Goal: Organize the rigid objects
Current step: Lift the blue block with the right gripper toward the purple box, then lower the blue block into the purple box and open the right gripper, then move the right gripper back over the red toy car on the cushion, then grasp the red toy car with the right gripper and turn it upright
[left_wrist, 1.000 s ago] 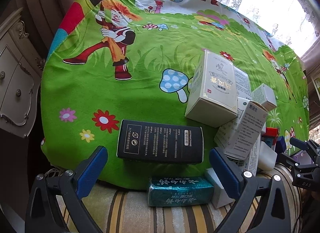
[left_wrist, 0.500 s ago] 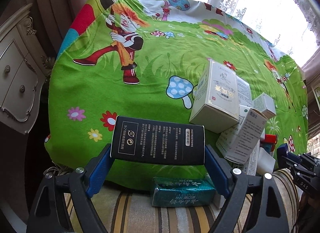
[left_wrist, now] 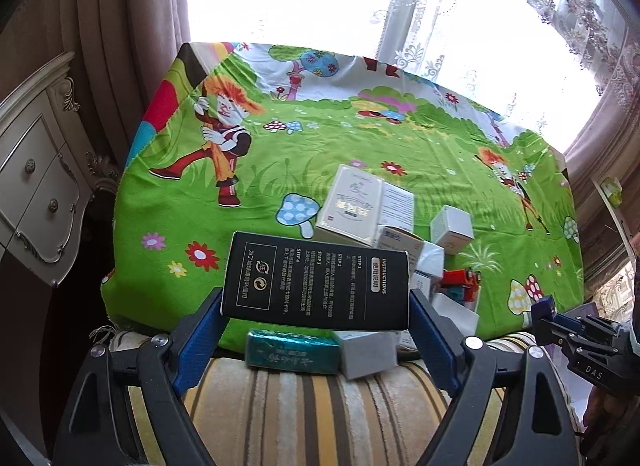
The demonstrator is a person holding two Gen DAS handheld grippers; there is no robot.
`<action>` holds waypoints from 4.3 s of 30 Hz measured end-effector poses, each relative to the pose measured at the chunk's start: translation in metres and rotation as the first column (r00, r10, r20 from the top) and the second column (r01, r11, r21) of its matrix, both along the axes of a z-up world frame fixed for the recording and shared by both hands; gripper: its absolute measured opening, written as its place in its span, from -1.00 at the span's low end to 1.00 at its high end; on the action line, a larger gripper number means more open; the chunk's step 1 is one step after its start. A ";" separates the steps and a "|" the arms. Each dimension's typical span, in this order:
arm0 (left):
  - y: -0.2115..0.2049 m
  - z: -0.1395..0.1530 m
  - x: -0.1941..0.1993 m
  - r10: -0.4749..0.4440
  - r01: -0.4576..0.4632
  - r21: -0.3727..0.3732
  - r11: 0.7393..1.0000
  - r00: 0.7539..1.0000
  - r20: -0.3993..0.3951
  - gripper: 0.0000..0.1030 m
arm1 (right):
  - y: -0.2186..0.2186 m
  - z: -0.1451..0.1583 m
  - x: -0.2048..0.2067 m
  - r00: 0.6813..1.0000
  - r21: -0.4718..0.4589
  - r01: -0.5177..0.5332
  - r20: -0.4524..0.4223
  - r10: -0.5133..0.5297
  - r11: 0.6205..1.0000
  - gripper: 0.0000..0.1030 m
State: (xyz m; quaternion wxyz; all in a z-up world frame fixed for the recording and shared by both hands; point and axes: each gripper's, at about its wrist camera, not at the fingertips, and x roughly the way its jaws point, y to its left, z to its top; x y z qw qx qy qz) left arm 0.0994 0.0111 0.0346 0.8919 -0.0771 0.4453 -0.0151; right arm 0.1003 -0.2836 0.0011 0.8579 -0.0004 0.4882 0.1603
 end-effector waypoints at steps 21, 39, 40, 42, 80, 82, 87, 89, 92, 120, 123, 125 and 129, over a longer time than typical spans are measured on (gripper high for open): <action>-0.160 0.007 -0.049 -0.395 0.395 -0.061 0.917 0.918 -0.002 0.71 | -0.127 0.008 -0.098 0.965 0.039 0.263 -0.002 -0.263 0.964 -0.39; -0.288 0.012 -0.115 -0.717 0.714 -0.093 0.694 0.697 0.008 0.71 | -0.219 0.006 -0.143 0.873 -0.032 0.487 0.013 -0.487 0.873 -0.39; -0.292 0.011 -0.117 -0.729 0.725 -0.112 0.680 0.684 0.003 0.71 | -0.222 0.007 -0.145 0.869 -0.029 0.496 0.017 -0.495 0.868 -0.39; -0.300 0.009 -0.121 -0.753 0.745 -0.143 0.652 0.658 -0.003 0.74 | -0.226 0.011 -0.147 0.861 -0.024 0.508 0.027 -0.507 0.861 -0.39; -0.110 -0.012 -0.054 -0.344 0.311 -0.301 0.902 0.937 -0.063 0.77 | -0.044 0.021 -0.033 0.997 -0.046 -0.002 0.077 0.006 0.999 0.29; -0.097 -0.013 -0.052 -0.314 0.282 -0.302 0.911 0.947 -0.063 0.77 | -0.023 0.020 -0.022 0.994 -0.057 -0.066 0.082 0.071 0.996 0.29; -0.073 -0.015 -0.047 -0.257 0.225 -0.308 0.924 0.964 -0.065 0.77 | 0.025 0.013 0.004 0.970 -0.099 -0.223 0.073 0.230 0.970 0.29; -0.068 -0.017 -0.046 -0.242 0.210 -0.316 0.925 0.968 -0.067 0.77 | 0.040 0.008 0.015 0.962 -0.110 -0.260 0.060 0.267 0.959 0.29; -0.063 -0.020 -0.044 -0.234 0.198 -0.329 0.923 0.970 -0.073 0.76 | 0.059 0.002 0.032 0.952 -0.119 -0.295 0.049 0.303 0.948 0.29; -0.068 -0.029 -0.039 -0.260 0.214 -0.329 0.920 0.960 -0.103 0.76 | 0.002 -0.044 0.108 0.985 0.170 -0.007 -0.167 0.035 0.985 -0.13; -0.073 -0.028 -0.037 -0.281 0.238 -0.311 0.920 0.954 -0.101 0.76 | -0.019 -0.045 0.111 0.982 0.205 0.060 -0.185 -0.022 0.977 -0.13; -0.078 -0.026 -0.035 -0.303 0.266 -0.284 0.921 0.948 -0.096 0.76 | -0.030 -0.047 0.113 0.980 0.225 0.091 -0.195 -0.047 0.970 -0.13; -0.090 -0.022 -0.023 -0.350 0.328 -0.202 0.923 0.932 -0.088 0.77 | -0.053 -0.050 0.114 0.971 0.285 0.163 -0.216 -0.103 0.944 -0.12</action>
